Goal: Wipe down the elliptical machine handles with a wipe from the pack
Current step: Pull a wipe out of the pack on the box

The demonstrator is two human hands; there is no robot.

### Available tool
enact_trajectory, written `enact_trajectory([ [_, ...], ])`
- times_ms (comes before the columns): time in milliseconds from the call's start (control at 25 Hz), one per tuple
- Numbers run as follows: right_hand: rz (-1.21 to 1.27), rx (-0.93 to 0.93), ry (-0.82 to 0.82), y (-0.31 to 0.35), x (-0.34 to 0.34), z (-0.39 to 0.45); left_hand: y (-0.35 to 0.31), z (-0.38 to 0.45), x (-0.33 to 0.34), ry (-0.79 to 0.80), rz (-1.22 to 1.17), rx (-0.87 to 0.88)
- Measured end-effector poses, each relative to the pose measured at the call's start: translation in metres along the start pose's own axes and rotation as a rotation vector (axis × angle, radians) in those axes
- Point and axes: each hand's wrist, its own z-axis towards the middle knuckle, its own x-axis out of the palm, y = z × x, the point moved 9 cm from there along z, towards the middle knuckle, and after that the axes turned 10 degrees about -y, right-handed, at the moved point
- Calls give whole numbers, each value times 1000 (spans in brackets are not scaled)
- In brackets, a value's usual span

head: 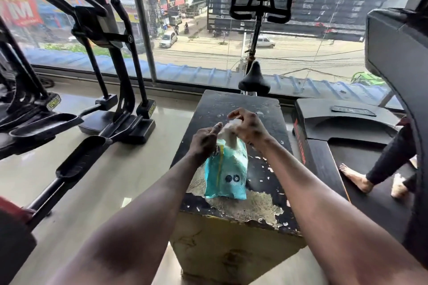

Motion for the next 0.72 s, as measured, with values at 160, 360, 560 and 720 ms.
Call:
enact_trajectory([
  [160,220,0,-84,26,7,18,-24,-6,-18,-108,-232,-91],
  [360,486,57,-20,69,44,32,-48,5,-66,-73,-317,-33],
  [560,452,25,174,133,131,38,-50,28,-179,-180,-370,29],
  [720,492,-17,157,201,209,45,-38,52,-286,-245,-382,33],
])
